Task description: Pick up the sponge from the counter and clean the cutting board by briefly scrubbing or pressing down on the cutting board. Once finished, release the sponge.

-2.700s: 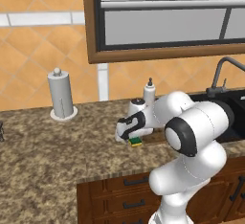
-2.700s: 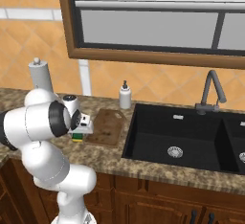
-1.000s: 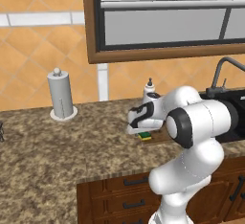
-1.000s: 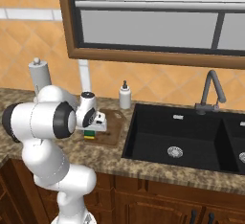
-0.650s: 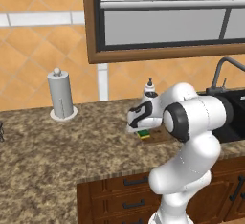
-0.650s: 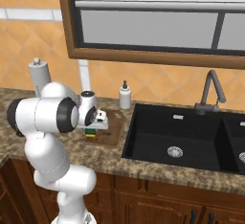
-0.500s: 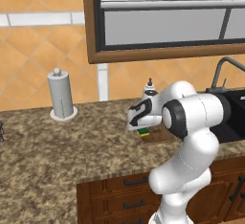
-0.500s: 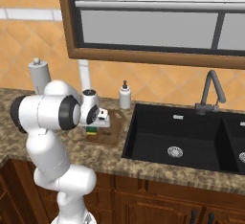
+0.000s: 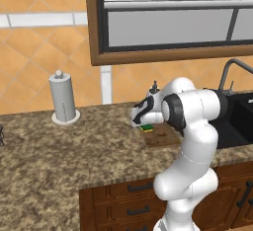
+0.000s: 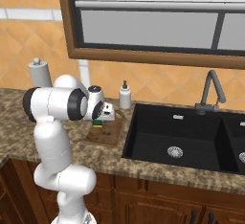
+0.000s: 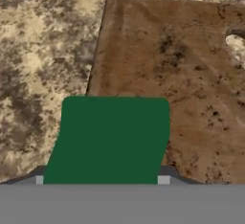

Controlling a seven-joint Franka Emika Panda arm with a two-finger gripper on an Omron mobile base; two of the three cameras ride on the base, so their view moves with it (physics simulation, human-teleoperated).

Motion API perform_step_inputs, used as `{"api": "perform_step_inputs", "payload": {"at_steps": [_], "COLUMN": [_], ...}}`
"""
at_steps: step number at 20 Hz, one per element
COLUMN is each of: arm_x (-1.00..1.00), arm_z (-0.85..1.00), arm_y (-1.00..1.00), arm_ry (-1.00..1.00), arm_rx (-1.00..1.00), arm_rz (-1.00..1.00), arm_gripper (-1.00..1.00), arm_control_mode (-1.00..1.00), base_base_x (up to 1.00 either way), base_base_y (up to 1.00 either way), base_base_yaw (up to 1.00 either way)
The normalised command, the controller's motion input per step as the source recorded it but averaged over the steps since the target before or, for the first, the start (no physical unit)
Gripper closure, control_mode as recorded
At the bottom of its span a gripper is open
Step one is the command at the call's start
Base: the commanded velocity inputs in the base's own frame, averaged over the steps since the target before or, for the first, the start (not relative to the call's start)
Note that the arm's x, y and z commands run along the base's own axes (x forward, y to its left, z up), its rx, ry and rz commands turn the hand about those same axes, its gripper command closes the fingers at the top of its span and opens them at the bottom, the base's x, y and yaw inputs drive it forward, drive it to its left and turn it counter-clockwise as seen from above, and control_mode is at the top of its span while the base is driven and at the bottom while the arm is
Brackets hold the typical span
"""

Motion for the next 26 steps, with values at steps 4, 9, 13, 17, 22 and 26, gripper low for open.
{"api": "perform_step_inputs", "payload": {"at_steps": [4, 9, 13, 17, 22, 26], "arm_x": [0.51, 0.18, -0.38, -0.5, -0.29, -0.29], "arm_z": [0.0, 0.0, -0.01, 0.0, -0.06, -0.29], "arm_y": [-0.07, -0.12, -0.25, -0.19, -0.08, -0.03], "arm_ry": [-0.09, -0.11, -0.03, -0.03, 0.0, 0.0], "arm_rx": [0.0, 0.0, 0.0, 0.0, 0.0, 0.0], "arm_rz": [-0.01, -0.01, 0.05, 0.1, 0.1, 0.12], "arm_gripper": [1.0, 1.0, 1.0, 1.0, 1.0, 1.0], "arm_control_mode": [-1.0, -1.0, -1.0, -1.0, -1.0, -1.0], "base_base_x": [0.0, 0.0, 0.0, 0.0, 0.0, 0.0], "base_base_y": [0.0, 0.0, 0.0, 0.0, 0.0, 0.0], "base_base_yaw": [0.0, 0.0, 0.0, 0.0, 0.0, 0.0]}}
